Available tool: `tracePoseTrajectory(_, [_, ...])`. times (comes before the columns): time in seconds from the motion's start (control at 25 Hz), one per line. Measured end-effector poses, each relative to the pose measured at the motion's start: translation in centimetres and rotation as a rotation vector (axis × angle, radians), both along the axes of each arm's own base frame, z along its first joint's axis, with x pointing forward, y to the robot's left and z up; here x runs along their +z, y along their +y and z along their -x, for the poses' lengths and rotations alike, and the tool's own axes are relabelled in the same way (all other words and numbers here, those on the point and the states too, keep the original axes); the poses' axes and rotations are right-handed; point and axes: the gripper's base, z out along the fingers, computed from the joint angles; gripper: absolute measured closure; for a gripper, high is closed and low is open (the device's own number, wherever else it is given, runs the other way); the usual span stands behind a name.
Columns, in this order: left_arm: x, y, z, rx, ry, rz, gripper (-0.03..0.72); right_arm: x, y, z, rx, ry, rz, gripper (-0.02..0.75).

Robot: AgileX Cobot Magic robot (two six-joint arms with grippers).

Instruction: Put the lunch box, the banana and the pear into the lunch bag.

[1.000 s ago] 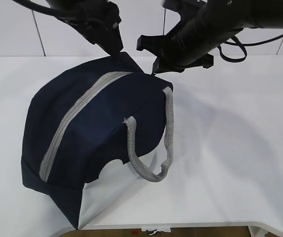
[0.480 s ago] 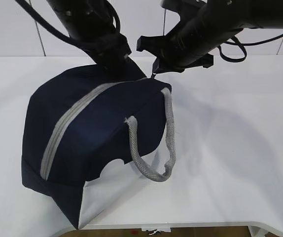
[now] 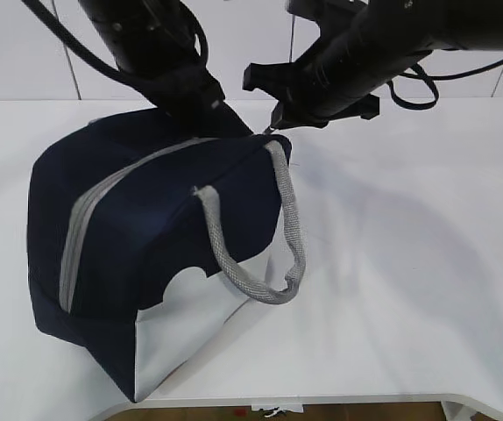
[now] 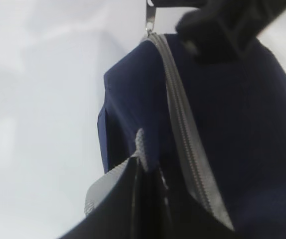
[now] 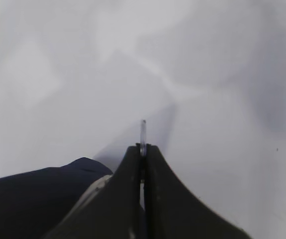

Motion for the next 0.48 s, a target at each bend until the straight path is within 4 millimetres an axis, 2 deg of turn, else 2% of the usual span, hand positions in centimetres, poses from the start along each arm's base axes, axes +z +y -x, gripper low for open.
tracePoseTrajectory(0.12, [2.0, 0.9, 1.2, 0.0, -0.006, 0.004, 0.68, 0.2, 0.0, -0.1, -0.001, -0.01, -0.004, 0.737])
tracePoseTrajectory(0.28, [3.5, 1.6, 2.2, 0.0, -0.017, 0.012, 0.68, 0.3, 0.1, -0.2, -0.005, -0.018, -0.017, 0.737])
tracePoseTrajectory(0.44, [4.0, 1.8, 2.5, 0.0, -0.023, 0.017, 0.68, 0.1, 0.2, -0.3, -0.007, -0.02, -0.02, 0.737])
tracePoseTrajectory(0.48, [4.9, 2.1, 3.0, -0.001, -0.034, 0.031, 0.681, -0.2, 0.2, -0.4, -0.008, -0.017, -0.02, 0.737])
